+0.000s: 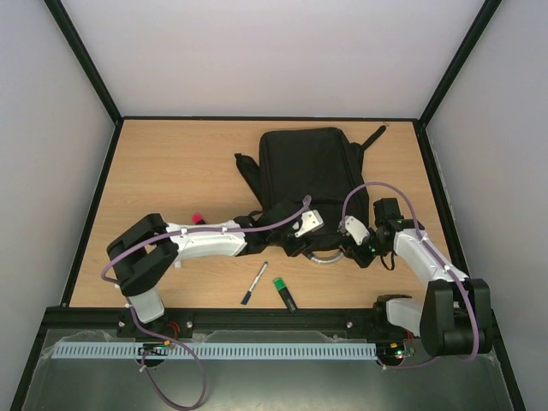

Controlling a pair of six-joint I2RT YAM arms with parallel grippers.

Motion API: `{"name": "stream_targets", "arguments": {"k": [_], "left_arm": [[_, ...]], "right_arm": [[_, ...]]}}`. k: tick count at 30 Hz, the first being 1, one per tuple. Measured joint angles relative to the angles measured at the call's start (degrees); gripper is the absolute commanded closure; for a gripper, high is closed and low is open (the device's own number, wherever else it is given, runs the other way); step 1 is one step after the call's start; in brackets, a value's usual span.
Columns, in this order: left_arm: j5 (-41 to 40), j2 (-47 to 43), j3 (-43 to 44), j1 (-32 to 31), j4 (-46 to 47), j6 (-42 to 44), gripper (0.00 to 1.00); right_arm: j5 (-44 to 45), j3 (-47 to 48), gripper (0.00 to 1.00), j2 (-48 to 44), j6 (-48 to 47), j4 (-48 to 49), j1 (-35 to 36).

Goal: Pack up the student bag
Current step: Zip the student bag at the center of the board.

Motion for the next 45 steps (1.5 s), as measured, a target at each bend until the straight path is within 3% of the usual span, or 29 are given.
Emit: {"name": "stream_targets", "arguments": {"k": [5, 14, 19, 35, 40, 42, 45], "left_arm": [[-2.4, 1.6, 0.0, -1.2, 1.4, 2.8, 0.46], [-12.0, 5.3, 1.2, -5.2, 3.5, 8.3, 0.88], [-15.0, 5.5, 1.4, -5.8, 3.8, 9.7, 0.98], [-18.5, -3.1, -2.0, -6.3, 3.8, 9.2, 0.97], [-19.0, -4.9, -2.3, -6.5, 2.0, 7.2, 0.56], [-20.4, -5.2, -2.4, -6.5, 1.3, 5.2, 0.47], [-21.8, -6.0, -2.9, -5.5, -0.8, 0.8, 0.43]], "right_arm": [[-0.2, 0.0, 0.99, 0.0, 0.3, 0.0, -0.2], [-0.5, 0.0, 0.99, 0.0, 0.5, 0.0, -0.9], [-1.4, 0.0, 0.99, 0.4, 0.4, 0.0, -2.6], [-1.6, 3.4, 0.99, 4.1, -1.5, -2.1, -9.9], [-1.5, 4.4, 0.99, 4.1, -2.1, -3.3, -10.5], [-1.6, 4.4, 0.99, 4.1, -2.0, -3.5, -10.6], [-1.8, 4.4, 0.99, 4.1, -2.0, -3.5, -10.6]]}}
